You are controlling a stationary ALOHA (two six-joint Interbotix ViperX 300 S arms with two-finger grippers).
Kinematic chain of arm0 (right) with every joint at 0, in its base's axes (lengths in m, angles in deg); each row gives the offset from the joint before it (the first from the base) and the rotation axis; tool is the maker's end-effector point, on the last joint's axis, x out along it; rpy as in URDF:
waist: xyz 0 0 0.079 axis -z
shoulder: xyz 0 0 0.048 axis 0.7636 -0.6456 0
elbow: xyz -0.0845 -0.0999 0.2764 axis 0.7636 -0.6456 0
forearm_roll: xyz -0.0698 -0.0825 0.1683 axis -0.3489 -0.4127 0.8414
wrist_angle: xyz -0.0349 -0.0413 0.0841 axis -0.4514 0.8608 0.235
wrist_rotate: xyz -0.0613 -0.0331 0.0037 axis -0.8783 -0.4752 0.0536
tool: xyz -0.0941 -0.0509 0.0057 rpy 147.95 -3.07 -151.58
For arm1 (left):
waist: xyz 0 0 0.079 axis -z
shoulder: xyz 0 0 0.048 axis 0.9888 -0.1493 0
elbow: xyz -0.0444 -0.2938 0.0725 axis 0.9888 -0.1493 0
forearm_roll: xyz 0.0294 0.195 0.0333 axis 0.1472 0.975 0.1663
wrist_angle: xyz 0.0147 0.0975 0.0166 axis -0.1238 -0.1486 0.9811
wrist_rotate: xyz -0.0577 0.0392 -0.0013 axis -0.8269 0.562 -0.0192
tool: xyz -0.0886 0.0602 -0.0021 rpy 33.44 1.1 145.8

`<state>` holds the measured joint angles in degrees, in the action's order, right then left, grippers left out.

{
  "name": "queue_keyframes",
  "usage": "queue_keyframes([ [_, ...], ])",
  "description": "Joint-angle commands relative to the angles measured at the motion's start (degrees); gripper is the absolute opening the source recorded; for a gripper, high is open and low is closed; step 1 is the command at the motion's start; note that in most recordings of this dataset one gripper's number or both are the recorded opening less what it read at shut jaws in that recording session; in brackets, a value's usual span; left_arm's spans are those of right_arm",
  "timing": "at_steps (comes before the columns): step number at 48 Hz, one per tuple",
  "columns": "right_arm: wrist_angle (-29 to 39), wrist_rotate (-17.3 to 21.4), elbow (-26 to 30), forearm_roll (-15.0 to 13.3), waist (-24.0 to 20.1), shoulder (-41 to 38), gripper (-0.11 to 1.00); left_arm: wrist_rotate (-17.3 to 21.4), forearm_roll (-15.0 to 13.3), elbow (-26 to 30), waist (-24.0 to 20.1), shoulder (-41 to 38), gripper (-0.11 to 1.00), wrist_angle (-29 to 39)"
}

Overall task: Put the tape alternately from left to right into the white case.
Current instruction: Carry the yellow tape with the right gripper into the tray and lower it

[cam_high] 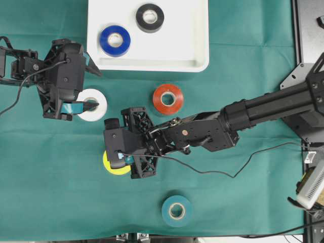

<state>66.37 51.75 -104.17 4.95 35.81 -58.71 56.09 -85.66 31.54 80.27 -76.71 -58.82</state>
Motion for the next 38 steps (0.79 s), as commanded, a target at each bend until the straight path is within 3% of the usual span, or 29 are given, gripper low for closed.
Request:
queue_keyframes([
  [1,0.00,-0.09,0.88,-0.09,-0.53,2.02,0.27,0.00,-0.09,0.70,0.09,0.62,0.69,-0.18],
  [14,0.53,-0.09,0.44,-0.09,-0.62,3.25,0.27,-0.09,-0.09,0.62,0.18,0.70,0.69,-0.09],
  [38,7.56,0.00,-1.93,-0.18,-0.62,12.48,0.27,-0.09,-0.09,0.62,0.09,0.70,0.69,-0.09],
])
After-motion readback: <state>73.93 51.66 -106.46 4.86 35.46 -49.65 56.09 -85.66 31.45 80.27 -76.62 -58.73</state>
